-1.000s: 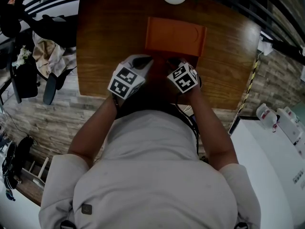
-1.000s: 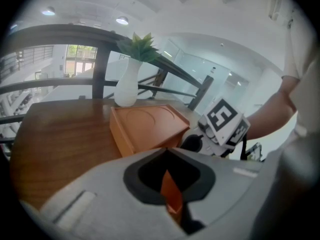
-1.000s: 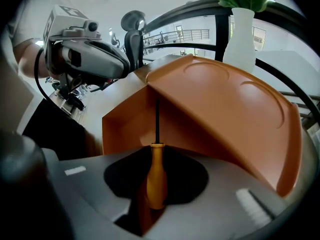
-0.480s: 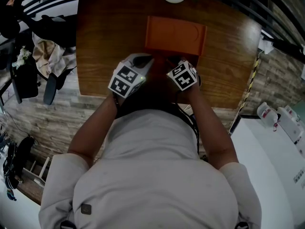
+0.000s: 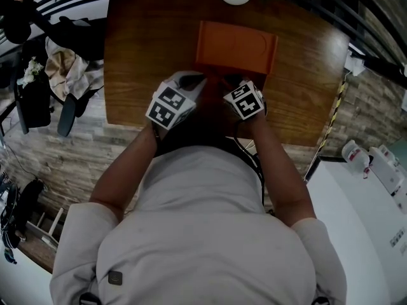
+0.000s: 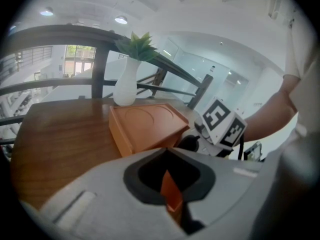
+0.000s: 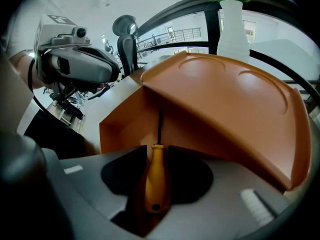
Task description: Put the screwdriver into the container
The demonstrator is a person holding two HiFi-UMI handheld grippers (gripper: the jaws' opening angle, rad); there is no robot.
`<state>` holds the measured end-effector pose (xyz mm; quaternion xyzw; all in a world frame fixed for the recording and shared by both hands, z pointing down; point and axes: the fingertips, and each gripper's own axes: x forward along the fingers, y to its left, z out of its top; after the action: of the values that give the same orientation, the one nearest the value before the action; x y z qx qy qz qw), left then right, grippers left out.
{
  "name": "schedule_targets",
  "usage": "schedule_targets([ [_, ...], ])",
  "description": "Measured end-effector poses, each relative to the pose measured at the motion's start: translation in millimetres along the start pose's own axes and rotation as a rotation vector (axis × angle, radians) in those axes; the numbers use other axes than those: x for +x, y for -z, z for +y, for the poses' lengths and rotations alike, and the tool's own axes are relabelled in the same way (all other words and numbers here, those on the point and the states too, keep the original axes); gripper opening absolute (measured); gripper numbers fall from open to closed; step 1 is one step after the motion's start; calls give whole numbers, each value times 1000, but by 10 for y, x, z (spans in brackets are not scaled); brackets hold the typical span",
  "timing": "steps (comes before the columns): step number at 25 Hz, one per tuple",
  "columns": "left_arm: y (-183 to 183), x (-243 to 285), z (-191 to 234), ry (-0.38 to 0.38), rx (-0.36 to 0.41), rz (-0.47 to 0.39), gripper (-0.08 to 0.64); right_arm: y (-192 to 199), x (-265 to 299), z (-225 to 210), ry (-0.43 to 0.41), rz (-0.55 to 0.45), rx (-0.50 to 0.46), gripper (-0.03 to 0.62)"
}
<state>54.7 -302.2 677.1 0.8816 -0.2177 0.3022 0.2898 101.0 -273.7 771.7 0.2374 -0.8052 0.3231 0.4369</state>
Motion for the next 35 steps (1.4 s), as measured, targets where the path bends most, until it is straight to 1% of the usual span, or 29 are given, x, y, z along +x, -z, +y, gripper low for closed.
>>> schedule_targets([
  [4, -32, -46, -53, -4, 3, -13, 5, -72, -72, 42, 10, -20, 1, 141],
  [12, -61, -200, -281, -18, 25, -45, 5, -152, -364, 164, 52, -107, -23, 141],
  [13, -51, -230, -316, -21, 27, -44, 5, -170, -426, 179, 65, -129, -26, 140],
  [15, -36, -288, -372, -27, 37, -45, 5, -229, -573, 199, 102, -185, -34, 87],
  [18, -82, -390, -474, -36, 57, -62, 5, -280, -822, 292, 124, -242, -22, 72],
  [21, -173, -513, -626, -48, 77, -99, 5, -307, -1099, 414, 140, -295, -16, 37],
  [24, -301, -626, -897, -57, 104, -146, 5, -314, -1471, 528, 171, -380, -12, 9],
  [27, -404, -782, -1169, -68, 128, -186, 5, -313, -1824, 700, 187, -461, -20, 8],
  [30, -546, -958, -1392, -86, 140, -238, 5, -307, -2135, 842, 186, -530, -21, 8],
  [33, -598, -1061, -1518, -110, 168, -267, 5, -302, -2421, 983, 178, -603, -4, 6],
  [35, -623, -1104, -1582, -121, 173, -279, 5, -302, -2561, 1057, 179, -631, -13, 6],
])
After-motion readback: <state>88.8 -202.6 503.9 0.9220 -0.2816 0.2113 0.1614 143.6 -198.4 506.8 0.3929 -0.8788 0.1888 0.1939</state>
